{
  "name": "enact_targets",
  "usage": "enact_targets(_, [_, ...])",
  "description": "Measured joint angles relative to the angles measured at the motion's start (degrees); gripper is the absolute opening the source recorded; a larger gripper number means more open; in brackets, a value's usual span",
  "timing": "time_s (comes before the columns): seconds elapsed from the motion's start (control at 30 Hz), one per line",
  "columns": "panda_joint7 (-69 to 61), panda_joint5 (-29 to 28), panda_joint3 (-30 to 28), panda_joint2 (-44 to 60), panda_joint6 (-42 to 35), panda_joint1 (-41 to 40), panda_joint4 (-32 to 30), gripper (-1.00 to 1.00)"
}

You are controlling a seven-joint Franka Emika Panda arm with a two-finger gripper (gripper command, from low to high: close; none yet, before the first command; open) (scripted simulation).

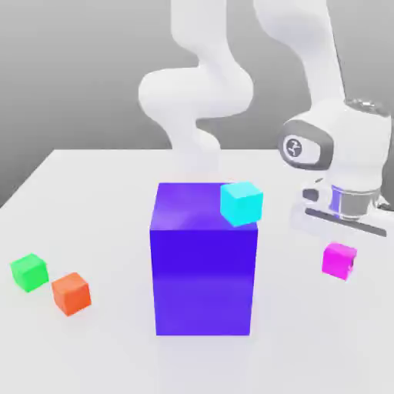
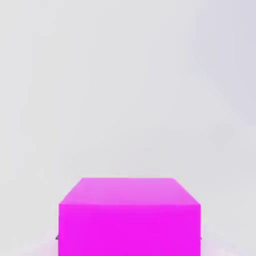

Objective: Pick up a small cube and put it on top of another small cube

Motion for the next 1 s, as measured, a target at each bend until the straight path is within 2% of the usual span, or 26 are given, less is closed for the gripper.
enact_targets(0.23, [-17.23, -5.76, -7.75, 5.95, -2.58, -10.05, 11.83, -1.0])
enact_targets(0.43, [-27.91, -7.02, -15.1, 5.98, -4.64, -20.27, 14.65, -1.0])
enact_targets(0.73, [-37.83, -3.12, -27.07, -0.03, -7.46, -35.56, 9.9, -1.0])
enact_targets(0.87, [-43.77, 0.68, -34.21, -3.57, -9.69, -49.43, 7.02, -1.0])
enact_targets(1.0, [-46.71, 7.96, -36.05, -6.92, -10.27, -61.11, 1.48, -1.0])
